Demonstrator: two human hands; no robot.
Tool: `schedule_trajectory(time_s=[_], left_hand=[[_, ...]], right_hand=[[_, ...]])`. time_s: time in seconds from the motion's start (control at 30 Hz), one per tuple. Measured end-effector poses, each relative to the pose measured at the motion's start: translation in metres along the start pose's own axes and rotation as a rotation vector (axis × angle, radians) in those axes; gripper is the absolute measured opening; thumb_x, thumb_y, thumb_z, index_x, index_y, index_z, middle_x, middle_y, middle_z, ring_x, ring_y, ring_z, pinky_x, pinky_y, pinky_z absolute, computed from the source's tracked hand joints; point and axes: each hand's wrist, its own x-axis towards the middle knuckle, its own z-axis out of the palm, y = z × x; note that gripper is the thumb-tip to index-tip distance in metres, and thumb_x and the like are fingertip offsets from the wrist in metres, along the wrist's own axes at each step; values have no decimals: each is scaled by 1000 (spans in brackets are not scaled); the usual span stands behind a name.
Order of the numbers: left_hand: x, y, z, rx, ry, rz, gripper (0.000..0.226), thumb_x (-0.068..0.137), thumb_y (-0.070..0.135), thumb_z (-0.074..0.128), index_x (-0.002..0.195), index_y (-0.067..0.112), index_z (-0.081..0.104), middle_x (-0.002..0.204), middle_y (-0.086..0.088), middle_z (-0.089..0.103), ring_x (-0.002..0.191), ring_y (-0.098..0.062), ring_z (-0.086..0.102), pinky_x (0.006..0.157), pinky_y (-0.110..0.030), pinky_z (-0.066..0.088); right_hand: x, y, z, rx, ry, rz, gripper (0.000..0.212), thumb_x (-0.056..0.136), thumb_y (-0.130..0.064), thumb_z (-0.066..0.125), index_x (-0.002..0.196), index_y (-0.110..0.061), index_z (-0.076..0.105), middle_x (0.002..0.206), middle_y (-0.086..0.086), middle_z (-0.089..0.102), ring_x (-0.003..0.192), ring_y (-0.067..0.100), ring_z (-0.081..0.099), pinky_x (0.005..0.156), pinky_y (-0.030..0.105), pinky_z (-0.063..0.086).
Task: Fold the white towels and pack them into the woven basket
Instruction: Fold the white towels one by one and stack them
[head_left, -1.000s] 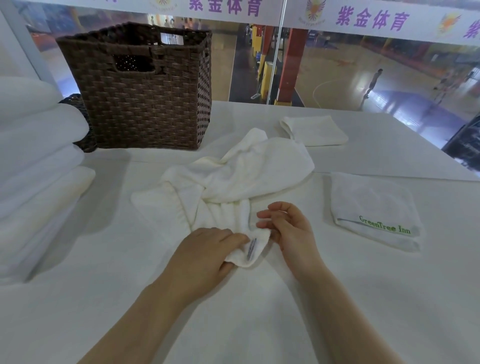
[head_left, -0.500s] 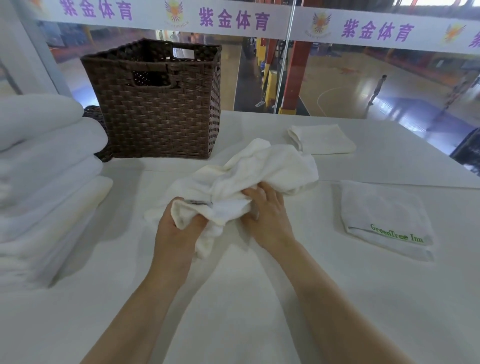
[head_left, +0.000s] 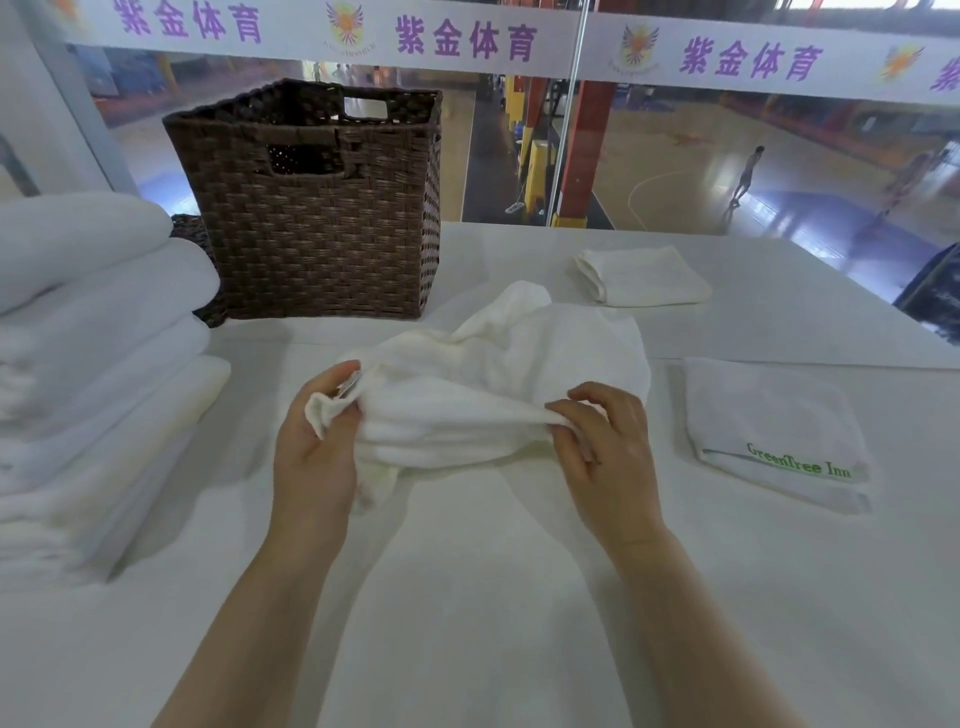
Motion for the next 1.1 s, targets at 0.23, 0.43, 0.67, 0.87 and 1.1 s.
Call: schedule_trajectory(time_s=[0.23,0.43,0.67,0.87,1.1], left_hand=[[3,5,-4,-296,-26,-220,18,92,10,47,87,19,62,84,0,63,79,-17,60,62,-27,47],[7,6,-15,-31,0,-26,14,78,24,67,87,30,59,88,8,60,85,-13,57,72,-34,46],[-2,8,-5,111,-82,122,37,93,8,61,109,40,67,112,18,68,106,1,61,83,-11,48],[-11,10,4,19,-289,56,24,83,18,62,87,40,71,91,15,69,85,-2,63,71,-16,51],[-24,8,18,239,-455,66,10,74,29,69,77,24,61,70,8,60,63,-1,53,55,-9,39]], right_hand=[[-9,21,-6,-151,-395,100,24,74,-28,54,98,-26,61,98,-12,55,100,16,50,90,27,34],[-11,37,-4,-159,-192,490,50,83,-14,62,132,-19,50,137,10,45,126,33,43,105,47,38],[-6,23,-7,74,-14,217,28,89,-8,43,100,-11,69,141,7,51,135,27,43,111,33,34],[-9,-6,0,330,-425,-93,32,74,-4,38,76,-9,69,91,-1,74,119,17,60,110,31,40],[-1,-1,-16,407,131,390,43,73,4,41,100,-20,65,100,-12,67,89,14,65,70,31,51]])
